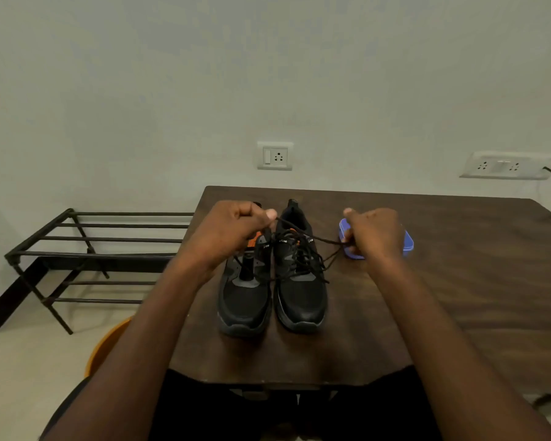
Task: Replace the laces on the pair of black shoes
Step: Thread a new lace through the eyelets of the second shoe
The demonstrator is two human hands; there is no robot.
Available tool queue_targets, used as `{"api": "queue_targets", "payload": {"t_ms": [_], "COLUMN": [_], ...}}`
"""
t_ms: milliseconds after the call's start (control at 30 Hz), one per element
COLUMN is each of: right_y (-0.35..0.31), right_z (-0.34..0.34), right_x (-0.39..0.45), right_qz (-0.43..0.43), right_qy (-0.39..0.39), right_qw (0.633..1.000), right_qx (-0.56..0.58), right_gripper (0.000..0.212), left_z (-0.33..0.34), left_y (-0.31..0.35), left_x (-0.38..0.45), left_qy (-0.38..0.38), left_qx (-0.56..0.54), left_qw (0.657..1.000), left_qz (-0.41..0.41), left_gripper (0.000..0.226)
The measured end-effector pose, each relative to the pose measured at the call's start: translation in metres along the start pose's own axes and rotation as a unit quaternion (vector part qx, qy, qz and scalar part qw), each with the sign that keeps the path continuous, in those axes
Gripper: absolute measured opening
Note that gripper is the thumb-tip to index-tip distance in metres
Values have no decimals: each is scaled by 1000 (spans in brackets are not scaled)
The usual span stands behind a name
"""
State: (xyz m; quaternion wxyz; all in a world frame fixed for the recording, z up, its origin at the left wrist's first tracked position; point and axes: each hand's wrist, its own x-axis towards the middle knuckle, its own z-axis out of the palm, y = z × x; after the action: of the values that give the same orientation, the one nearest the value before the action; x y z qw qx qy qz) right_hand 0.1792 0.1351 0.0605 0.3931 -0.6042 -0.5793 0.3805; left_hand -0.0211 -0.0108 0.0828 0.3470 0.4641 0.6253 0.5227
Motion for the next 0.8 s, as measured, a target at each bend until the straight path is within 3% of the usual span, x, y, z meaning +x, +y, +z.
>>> {"api": "queue_targets", "payload": {"t_ms": [67,100,167,233,300,367,467,533,600,633,700,800], "right_y": [5,3,-12,-29,-32,-29,-22,-15,-5,-4,-8,-23], "right_z": [2,4,10,11,11,10,0,-13,-19,-18,-6,16], "right_x": [-4,-8,-24,-42,-48,-41,-17,-3,5,2,-9,-41], "right_qz": [-70,-122,-203,-154,-106,-72,1,-3,-70,-112,-200,-213], "right_qy": [1,-1,-103,-285,-364,-291,-23,121,128,98,3,-282], "right_qw": [970,955,960,946,917,935,974,988,987,978,961,935], "right_qx": [-232,-271,-161,27,122,189,226,99,-72,-148,-189,-25], "right_gripper": [36,37,35,33,34,29,29,34,26,21,38,42], "left_z": [0,3,10,17,17,10,-4,-11,-13,-10,-3,7], "left_y": [-2,-2,-3,-3,-3,-3,-7,-10,-10,-9,-8,-4], "left_x": [0,0,1,1,3,5,6,7,8,8,8,5], "left_qy": [42,50,47,47,63,73,76,92,96,89,77,50], "left_qx": [-13,-20,-33,-49,-57,-45,7,31,31,28,6,-48], "left_qw": [999,998,998,997,995,996,997,995,995,996,997,998], "left_qz": [7,11,26,46,47,25,-4,-4,0,1,0,-2], "left_gripper": [31,30,28,29,30,30,21,16,17,18,21,27]}}
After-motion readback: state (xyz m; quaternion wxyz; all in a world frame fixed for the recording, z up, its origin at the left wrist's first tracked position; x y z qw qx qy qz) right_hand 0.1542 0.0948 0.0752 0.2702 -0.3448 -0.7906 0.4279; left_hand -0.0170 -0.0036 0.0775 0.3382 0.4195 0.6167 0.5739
